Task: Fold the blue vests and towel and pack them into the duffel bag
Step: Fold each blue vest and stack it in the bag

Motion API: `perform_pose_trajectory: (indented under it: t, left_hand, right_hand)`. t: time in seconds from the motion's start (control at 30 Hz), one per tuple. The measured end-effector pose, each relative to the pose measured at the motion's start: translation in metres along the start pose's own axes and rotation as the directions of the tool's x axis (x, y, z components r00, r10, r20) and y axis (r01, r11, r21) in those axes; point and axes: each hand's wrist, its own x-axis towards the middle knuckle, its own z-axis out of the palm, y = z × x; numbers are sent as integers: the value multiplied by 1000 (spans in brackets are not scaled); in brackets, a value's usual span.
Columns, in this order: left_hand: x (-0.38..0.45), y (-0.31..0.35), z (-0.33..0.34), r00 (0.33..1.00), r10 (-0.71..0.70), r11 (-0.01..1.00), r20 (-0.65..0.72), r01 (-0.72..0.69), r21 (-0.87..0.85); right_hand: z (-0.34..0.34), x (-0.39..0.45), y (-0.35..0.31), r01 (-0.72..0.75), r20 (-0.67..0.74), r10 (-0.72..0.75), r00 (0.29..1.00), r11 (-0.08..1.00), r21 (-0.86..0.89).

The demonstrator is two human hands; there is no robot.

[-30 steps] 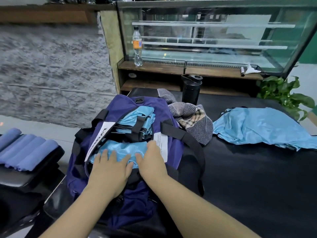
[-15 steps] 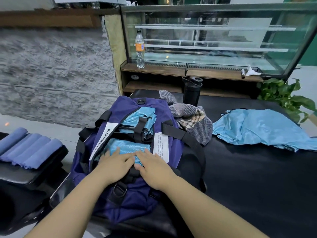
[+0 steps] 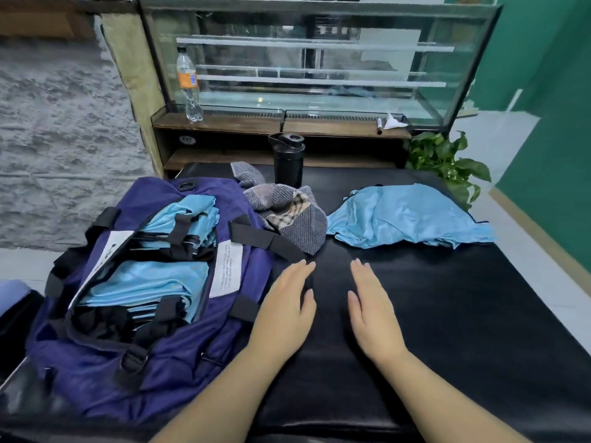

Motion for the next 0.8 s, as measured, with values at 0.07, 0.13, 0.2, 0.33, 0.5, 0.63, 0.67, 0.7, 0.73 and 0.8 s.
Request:
perform_pose_trajectory:
  t: [0.07, 0.13, 0.2, 0.33, 0.5, 0.63, 0.67, 0.7, 0.73, 0.8]
  left_hand:
    - [-3, -4, 20, 996, 50, 994, 80, -57, 97]
    - [-5, -9, 34, 980, 95, 980, 172, -123, 157]
    - [-5, -15, 45, 964, 99, 981, 247, -136, 139]
    - [3, -30, 58, 977, 9, 994, 211, -32, 106]
    - [10, -31, 64, 988, -147, 987, 45, 150, -55]
    - [5, -31, 65, 991, -135, 990, -5, 134, -43]
    - [5, -31, 65, 991, -137, 990, -8, 137, -39]
    - [6, -31, 66, 990, -141, 989, -13, 141, -38]
    - [6, -31, 67, 988, -156, 987, -22, 155, -41]
    - [7, -31, 68, 979, -198, 979, -49, 195, -62]
  right_hand:
    - [-12, -10, 24, -46, 0, 46, 999, 997, -67]
    - [-22, -13, 44, -134, -40, 132, 990, 989, -67]
    - [-28, -8, 54, -220, -74, 216, 974, 974, -50]
    - [-27, 12, 60, -327, -86, 322, 943, 944, -52]
    - [-26, 41, 74, -330, -86, 324, 942, 942, -68]
    - [-22, 70, 85, -287, -166, 273, 948, 955, -72]
    - [-20, 78, 88, -263, -186, 239, 953, 958, -117]
    - [-18, 86, 92, -244, -189, 212, 959, 956, -164]
    - [-16, 93, 96, -234, -181, 199, 963, 951, -202]
    - [-13, 107, 103, -237, -155, 203, 967, 939, -250]
